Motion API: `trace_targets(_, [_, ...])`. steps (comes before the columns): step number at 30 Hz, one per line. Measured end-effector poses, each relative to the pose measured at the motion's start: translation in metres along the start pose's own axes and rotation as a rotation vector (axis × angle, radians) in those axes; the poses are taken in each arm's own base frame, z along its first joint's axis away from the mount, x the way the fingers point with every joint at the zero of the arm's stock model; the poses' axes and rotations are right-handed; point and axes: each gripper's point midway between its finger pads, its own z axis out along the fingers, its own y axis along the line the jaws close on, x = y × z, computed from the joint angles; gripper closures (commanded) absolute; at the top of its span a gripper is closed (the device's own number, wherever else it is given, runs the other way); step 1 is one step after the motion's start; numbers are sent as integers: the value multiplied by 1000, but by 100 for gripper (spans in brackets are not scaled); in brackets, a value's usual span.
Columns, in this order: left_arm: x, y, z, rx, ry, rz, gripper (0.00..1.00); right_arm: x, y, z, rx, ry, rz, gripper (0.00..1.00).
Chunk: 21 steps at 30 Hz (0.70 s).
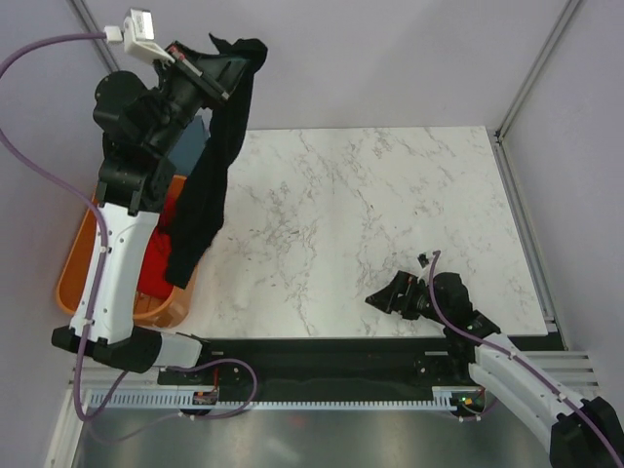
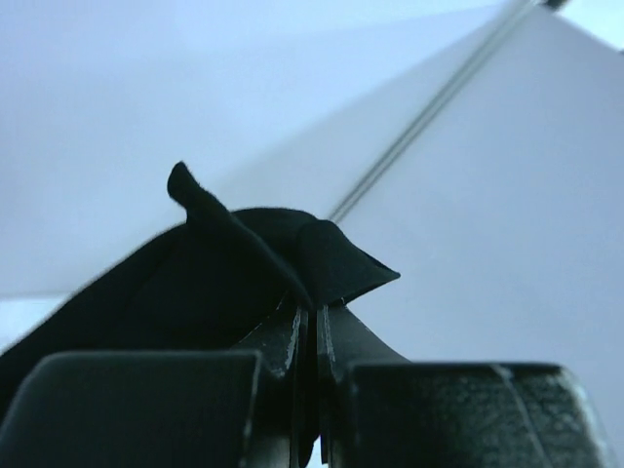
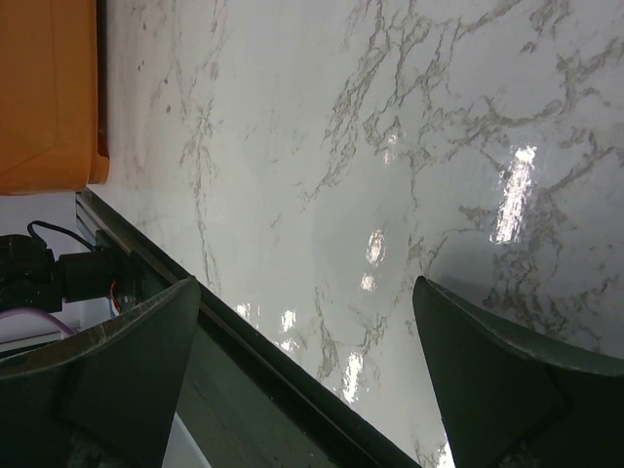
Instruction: Fold and stack the t-shirts
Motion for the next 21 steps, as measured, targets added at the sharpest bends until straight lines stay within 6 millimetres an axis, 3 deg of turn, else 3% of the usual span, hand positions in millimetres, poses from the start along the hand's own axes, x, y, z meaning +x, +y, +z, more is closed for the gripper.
trace_targets(3, [-6,-52,15,166,21,1,98,-1,0,-1,3,-9,-1,2])
trace_targets(6, [17,-95,29,303,90,-15,98,-2,-2,-2,12,-17,0,2])
trace_targets(10, [91,-141,50,435,259,-48,98,-5,0,-6,6,-46,-5,2])
trace_targets(12, [134,-153,65,475,353,-64,98,-8,2,-8,0,-64,-10,2])
trace_targets(14, [177,-153,75,486,445,-77,96,-10,-1,-11,17,-82,-8,2])
trace_targets(16, [234,-138,82,455,565,-91,78,-17,-1,-16,45,-122,-7,2])
trace_targets(17, [262,-125,83,424,629,-97,57,-23,0,-22,60,-149,-7,2])
trace_targets(19, [320,-100,76,373,770,-110,29,-35,6,-35,76,-211,-4,2])
trace_targets(20, [349,-88,71,350,842,-117,4,-42,14,-45,65,-253,-5,2])
trace_targets(21, [380,-73,64,321,924,-123,0,-48,22,-53,49,-289,-5,2])
